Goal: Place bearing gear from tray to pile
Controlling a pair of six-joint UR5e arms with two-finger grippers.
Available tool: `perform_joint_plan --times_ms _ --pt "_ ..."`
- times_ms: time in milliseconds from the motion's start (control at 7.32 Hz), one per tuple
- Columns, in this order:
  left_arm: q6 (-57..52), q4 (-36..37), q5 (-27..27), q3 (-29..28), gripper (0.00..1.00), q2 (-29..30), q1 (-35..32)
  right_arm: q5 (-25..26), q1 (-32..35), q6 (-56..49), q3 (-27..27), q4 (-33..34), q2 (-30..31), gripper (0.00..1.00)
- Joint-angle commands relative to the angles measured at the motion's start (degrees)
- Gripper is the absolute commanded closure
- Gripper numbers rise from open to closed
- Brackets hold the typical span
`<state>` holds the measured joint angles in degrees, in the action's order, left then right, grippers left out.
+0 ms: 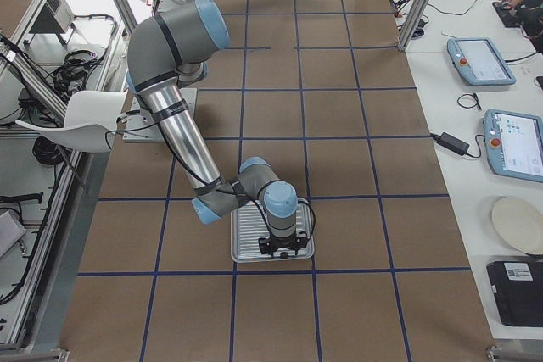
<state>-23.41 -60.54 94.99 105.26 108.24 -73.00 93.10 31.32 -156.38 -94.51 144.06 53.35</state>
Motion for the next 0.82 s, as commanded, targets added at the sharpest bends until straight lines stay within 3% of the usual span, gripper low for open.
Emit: perform_joint_plan --times_ms 0,137,273,546,683 --pt "-11.7 2.51 -0.51 0.65 0.86 1.61 9.61 0.58 -0.03 -0.33 0.03 0.0 0.09 0.67" --pt "-14.87 5.75 -0.34 0.65 0.82 2.49 11.28 1.02 -0.03 -0.33 -0.06 0.08 0.18 0.89" --pt "-15.17 6.48 -0.25 0.74 0.79 3.54 14.17 1.9 -0.03 0.19 -0.06 0.08 0.35 1.0" --pt "-15.26 6.66 -0.77 0.74 0.62 4.52 16.57 3.14 -0.03 0.72 0.03 -0.88 1.05 1.0" --pt "-15.34 6.75 -0.86 0.74 0.34 4.61 16.57 2.96 0.23 3.86 -0.14 -4.02 3.49 1.0"
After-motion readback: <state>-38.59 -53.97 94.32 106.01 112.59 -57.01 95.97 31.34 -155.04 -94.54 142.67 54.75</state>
